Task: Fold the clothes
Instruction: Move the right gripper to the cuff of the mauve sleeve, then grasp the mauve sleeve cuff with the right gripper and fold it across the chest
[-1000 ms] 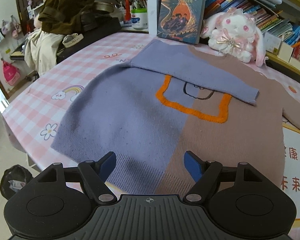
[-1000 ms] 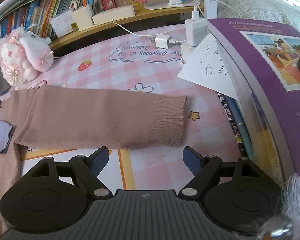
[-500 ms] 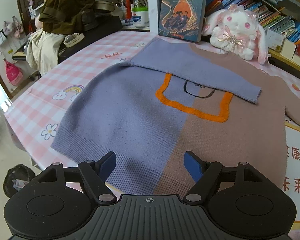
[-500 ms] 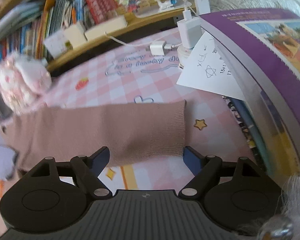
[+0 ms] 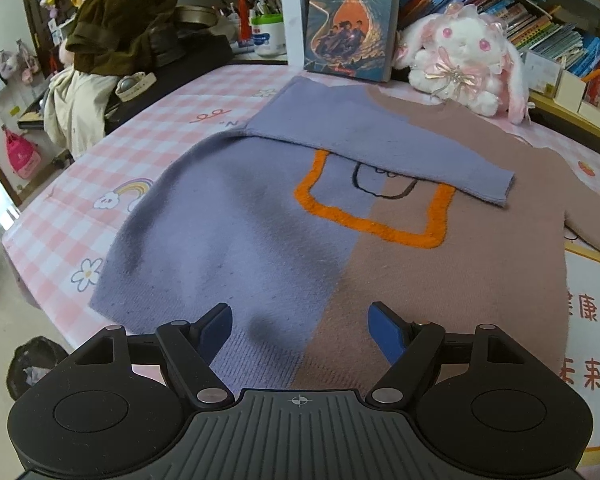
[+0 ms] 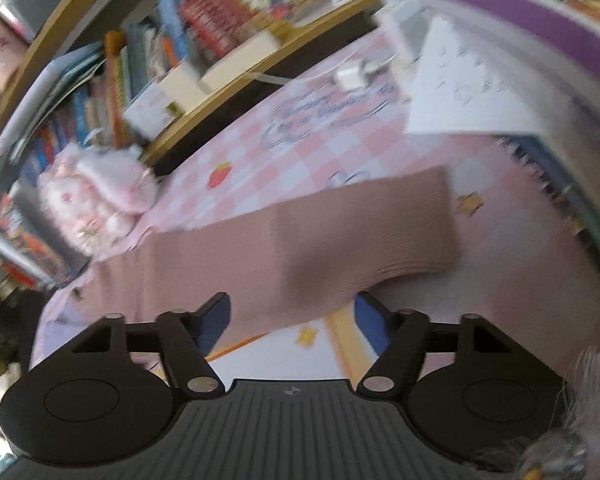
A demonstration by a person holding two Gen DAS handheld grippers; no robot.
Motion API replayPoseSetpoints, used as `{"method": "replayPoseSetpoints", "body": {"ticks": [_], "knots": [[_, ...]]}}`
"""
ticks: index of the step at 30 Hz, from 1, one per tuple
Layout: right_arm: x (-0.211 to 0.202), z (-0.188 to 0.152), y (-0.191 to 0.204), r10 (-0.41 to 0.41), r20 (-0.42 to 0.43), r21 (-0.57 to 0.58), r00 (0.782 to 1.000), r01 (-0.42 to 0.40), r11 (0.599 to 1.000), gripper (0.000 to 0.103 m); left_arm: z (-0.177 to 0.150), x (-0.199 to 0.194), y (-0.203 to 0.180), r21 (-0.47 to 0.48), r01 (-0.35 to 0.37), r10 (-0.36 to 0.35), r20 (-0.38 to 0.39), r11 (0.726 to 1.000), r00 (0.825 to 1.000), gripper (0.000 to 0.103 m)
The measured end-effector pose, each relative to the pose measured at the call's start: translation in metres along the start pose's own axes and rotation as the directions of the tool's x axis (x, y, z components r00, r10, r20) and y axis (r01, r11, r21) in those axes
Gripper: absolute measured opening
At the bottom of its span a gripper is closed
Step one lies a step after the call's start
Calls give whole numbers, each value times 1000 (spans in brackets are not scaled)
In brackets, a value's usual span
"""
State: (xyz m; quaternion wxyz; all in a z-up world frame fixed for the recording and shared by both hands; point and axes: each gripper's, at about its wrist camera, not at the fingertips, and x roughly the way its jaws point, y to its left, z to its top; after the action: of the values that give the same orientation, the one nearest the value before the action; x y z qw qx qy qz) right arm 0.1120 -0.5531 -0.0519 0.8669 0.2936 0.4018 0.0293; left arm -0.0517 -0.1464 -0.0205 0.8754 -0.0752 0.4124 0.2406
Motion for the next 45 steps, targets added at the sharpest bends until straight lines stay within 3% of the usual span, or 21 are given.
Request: {"method": "replayPoseSetpoints", "body": {"ticks": [6,9,16,23,32,40,45], "knots": [[3,12,-13,-55,48,26,997,54,998,49,0,0,4,-10,-12,12,-4,1000,1000,77],[5,15,-16,-77,59,42,995,74,996,41,0,0,3,-5,-12,12,-4,1000,1000,77],[7,16,-22,-125,50,60,991,122,991,6,1,3,6,-11,-12,12,-8,1000,1000,77],[-1,23,0,-54,68,41,996,51,998,5,4,3,11,5,2,-2,19,1000,1000,77],[-7,34,91,152,94,-45,984,-148,988,5,11,-2,39,30,57,-60,105,998,993,77],[0,17,207,295,96,-162,951,-277,947,5,31,0,78,149,175,-203,196,973,960,77],[12,1,274,343,80,-202,936,-321,925,5,44,6,109,180,202,-240,219,963,946,77]]}}
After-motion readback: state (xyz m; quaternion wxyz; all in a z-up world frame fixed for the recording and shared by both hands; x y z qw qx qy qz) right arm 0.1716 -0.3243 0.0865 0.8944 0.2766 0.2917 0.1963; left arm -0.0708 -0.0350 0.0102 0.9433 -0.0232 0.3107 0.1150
